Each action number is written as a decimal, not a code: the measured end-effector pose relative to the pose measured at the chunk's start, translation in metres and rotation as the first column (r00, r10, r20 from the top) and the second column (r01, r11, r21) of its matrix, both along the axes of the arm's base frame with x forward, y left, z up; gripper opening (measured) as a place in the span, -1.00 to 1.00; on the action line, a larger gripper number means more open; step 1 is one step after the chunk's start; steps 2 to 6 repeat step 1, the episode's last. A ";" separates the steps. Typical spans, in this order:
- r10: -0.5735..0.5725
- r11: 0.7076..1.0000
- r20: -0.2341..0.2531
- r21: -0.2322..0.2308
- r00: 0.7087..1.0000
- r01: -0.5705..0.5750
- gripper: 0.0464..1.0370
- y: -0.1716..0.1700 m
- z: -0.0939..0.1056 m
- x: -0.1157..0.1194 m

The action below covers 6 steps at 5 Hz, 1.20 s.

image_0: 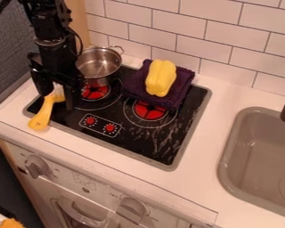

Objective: Grab the yellow brush and put it beneath the silver pot on the left burner

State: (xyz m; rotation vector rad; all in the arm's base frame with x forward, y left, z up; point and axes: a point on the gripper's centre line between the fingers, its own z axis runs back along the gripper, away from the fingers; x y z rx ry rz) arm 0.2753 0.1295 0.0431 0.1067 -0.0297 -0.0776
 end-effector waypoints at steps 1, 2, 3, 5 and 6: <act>-0.002 1.000 0.001 0.001 1.000 0.002 0.93 0.000 0.000 0.000; -0.002 1.000 0.001 0.001 1.000 0.002 0.93 0.000 0.000 0.000; -0.002 1.000 0.001 0.001 1.000 0.002 0.93 0.000 0.000 0.000; -0.002 1.000 0.001 0.001 1.000 0.002 0.93 0.000 0.000 0.000; -0.002 1.000 0.001 0.001 1.000 0.002 0.93 0.000 0.000 0.000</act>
